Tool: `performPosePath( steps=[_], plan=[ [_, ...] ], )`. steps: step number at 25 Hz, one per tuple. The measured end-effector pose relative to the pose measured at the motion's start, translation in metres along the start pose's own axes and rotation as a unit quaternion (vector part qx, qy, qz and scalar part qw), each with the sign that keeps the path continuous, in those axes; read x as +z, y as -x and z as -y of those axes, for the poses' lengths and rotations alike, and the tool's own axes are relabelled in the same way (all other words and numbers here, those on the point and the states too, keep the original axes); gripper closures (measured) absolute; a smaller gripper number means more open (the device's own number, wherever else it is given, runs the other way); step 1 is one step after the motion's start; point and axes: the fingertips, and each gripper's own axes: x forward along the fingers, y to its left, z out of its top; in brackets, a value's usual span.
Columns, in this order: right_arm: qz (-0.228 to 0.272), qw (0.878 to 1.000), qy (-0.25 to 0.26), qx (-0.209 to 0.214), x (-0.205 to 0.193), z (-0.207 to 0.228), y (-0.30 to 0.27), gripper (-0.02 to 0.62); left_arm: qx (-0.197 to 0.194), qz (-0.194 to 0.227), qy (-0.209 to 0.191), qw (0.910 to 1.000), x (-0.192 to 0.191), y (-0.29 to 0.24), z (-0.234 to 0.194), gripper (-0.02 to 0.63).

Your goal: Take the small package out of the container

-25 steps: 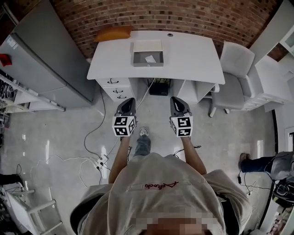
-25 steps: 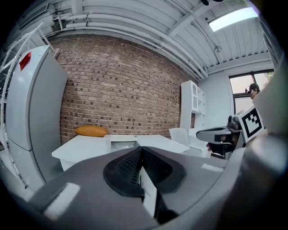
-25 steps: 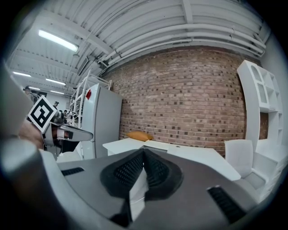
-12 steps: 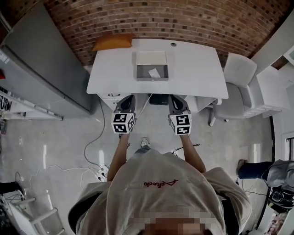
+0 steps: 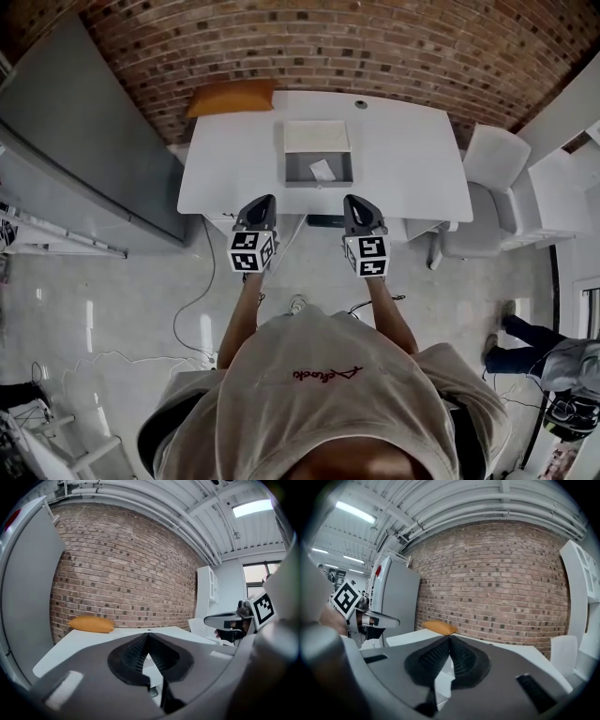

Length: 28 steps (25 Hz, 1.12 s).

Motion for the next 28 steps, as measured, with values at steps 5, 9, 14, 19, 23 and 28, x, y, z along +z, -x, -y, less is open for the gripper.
performPosePath(
  steps=[5,9,14,19,23,28],
  plan=[
    [-0.003,1.0,-0.005,-0.01,-0.002,0.003,-0.021,0.584,-0.012,-0.003,-0.002,0.9999,0.003,-0.022,-0.016,0.597],
    [-0.012,1.0,-0.013,-0.019,-0.01,0.008,-0.025,0.584,-0.022,-0.007,-0.004,0.9997,0.002,-0.034,-0.017,0.597],
    [-0.021,0.999,-0.015,-0.026,-0.018,0.013,-0.021,0.584,-0.031,-0.014,-0.002,0.9994,-0.004,-0.04,-0.012,0.597],
    [-0.026,0.999,-0.014,-0.028,-0.023,0.015,-0.016,0.584,-0.037,-0.02,0.001,0.9991,-0.012,-0.04,-0.003,0.597],
    [-0.027,0.999,-0.012,-0.02,-0.024,0.017,-0.017,0.584,-0.033,-0.024,0.004,0.9992,-0.015,-0.039,-0.001,0.597],
    [-0.026,1.0,-0.008,-0.005,-0.023,0.019,-0.034,0.584,-0.02,-0.03,0.01,0.9993,-0.019,-0.047,-0.012,0.597]
  ],
)
